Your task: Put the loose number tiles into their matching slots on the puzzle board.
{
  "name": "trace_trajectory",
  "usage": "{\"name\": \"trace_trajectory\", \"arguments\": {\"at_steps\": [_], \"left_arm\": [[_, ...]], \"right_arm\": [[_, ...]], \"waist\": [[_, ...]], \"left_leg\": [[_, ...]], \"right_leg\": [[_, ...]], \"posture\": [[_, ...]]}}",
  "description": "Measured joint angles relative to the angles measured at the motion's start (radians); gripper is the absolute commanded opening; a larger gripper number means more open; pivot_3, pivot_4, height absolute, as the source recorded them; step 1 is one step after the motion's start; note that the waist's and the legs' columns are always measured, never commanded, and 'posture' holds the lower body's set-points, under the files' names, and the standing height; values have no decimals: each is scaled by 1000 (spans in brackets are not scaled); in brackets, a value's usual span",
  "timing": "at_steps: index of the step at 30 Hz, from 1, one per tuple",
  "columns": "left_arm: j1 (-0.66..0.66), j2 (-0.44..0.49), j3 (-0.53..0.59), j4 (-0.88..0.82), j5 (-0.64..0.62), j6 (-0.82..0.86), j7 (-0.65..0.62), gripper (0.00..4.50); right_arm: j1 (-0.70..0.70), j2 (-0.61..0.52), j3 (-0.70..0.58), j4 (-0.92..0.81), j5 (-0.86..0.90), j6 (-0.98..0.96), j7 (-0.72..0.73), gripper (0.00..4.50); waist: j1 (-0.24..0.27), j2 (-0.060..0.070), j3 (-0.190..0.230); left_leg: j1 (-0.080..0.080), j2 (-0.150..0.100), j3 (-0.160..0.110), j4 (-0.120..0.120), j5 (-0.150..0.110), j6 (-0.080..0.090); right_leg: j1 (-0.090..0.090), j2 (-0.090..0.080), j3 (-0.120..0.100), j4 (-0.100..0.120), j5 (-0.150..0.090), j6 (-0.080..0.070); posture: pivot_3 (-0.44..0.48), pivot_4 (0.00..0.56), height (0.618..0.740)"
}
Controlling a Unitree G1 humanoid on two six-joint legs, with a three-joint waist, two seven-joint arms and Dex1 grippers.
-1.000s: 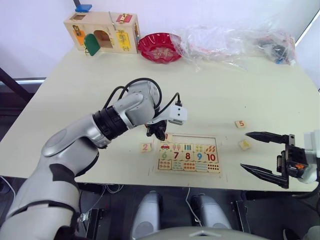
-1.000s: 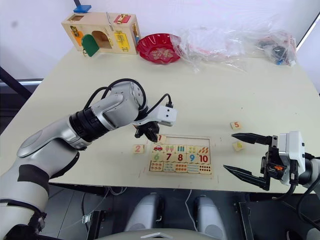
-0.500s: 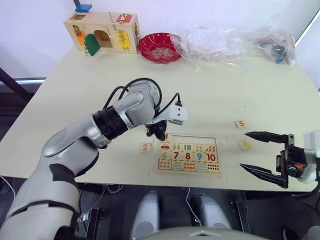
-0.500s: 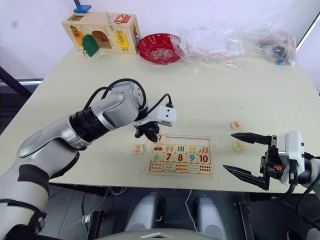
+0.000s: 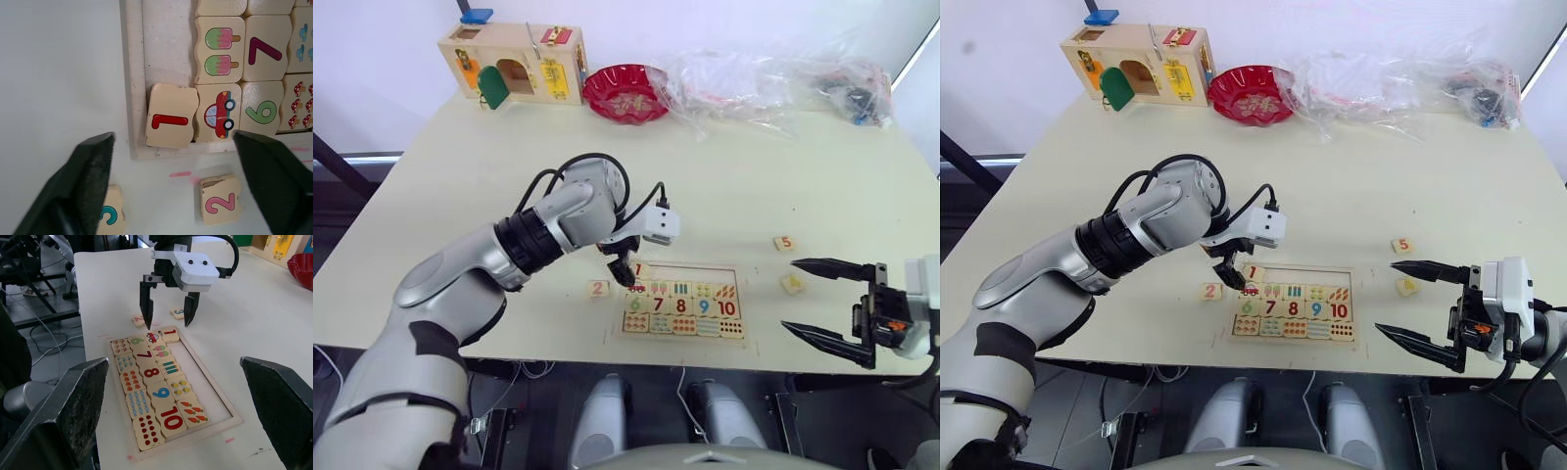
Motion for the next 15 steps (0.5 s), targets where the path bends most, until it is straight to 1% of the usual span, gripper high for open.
{"name": "trace_trajectory", "arguments": {"at_steps": [2, 6, 7, 9, 10, 15], "left_arm": [[0, 1, 26, 1, -12, -2, -4, 4461], [0, 81, 98, -1, -134, -25, -17, 4461], [12, 100, 140, -1, -158, -62, -17, 4461], [68, 109, 266, 21, -198, -184, 3, 4461], [86, 109, 295, 35, -213, -222, 6, 4461], [131, 119, 398, 175, -423, -364, -18, 4461]], "right_arm": [[0, 2, 0, 0, 0, 0, -3, 4500], [5, 7, 6, -1, 0, 0, -7, 4500], [7, 8, 7, -2, 0, 0, -7, 4500], [10, 9, 7, -2, 0, -1, -7, 4500], [11, 11, 7, -3, 0, -1, -7, 4500], [25, 22, 7, -5, 0, -2, -7, 4500]], "waist": [[0, 0, 0], [-5, 1, 0], [-4, 2, 0], [-1, 3, -1], [-1, 3, -1], [2, 3, -1]], "left_leg": [[0, 0, 0, 0, 0, 0], [0, 1, -1, 0, 0, 0], [0, 1, -1, 0, 0, 0], [1, 1, -1, 0, 0, 0], [1, 1, -1, 0, 0, 0], [0, 0, 0, 1, 0, 0]], "right_leg": [[0, 0, 0, 0, 0, 0], [0, 0, 0, 1, 0, 0], [0, 0, 0, 1, 0, 0], [0, 0, 0, 0, 0, 0], [0, 0, 0, 0, 0, 0], [1, 0, -1, 0, 0, -1]], "posture": [[0, 150, 740], [0, 150, 740], [0, 150, 740], [0, 150, 740], [0, 150, 740], [0, 150, 740]]}}
